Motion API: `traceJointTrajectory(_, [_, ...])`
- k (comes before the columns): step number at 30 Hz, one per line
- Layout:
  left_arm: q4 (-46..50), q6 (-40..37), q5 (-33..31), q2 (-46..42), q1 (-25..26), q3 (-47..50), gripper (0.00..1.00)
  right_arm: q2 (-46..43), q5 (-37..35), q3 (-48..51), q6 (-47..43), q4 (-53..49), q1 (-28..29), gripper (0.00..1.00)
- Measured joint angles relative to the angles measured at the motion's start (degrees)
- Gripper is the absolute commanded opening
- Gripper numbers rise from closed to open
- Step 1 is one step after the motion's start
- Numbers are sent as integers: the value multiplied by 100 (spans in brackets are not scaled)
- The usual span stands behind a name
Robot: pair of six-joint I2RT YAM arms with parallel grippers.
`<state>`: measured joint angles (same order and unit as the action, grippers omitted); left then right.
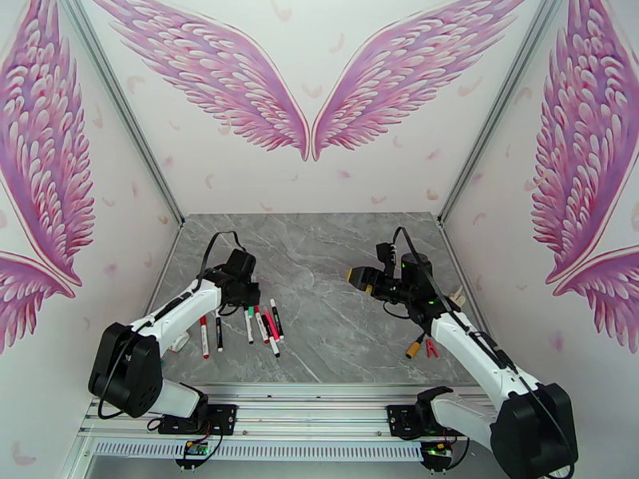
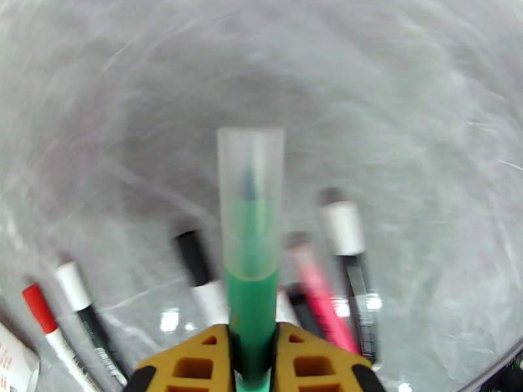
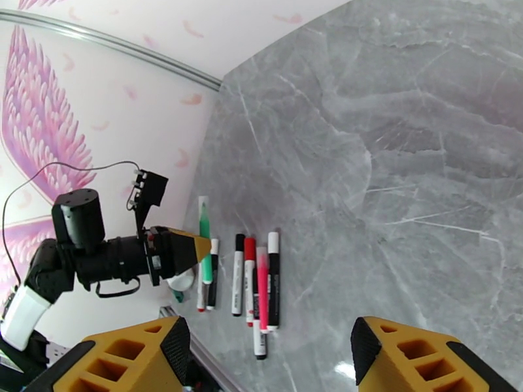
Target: Open the pen caps
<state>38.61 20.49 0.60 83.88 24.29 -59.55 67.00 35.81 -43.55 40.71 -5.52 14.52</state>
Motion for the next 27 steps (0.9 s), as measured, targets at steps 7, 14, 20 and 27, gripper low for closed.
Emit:
traceJointTrajectory(7, [-511, -195, 505, 111, 876, -450, 14, 535, -26, -306, 267, 105, 391, 61])
traceJointTrajectory(14, [-929, -234, 763, 503, 1565, -675, 15, 970, -24, -719, 321, 170, 581, 57])
traceJointTrajectory(20, [-1180, -256, 1241, 599, 1792, -813, 15, 1130, -22, -841, 297, 72, 669, 55])
traceJointTrajectory(27, [-1447, -400, 1644, 599, 1818, -833, 15, 1202, -22, -1145, 98, -409, 730, 55])
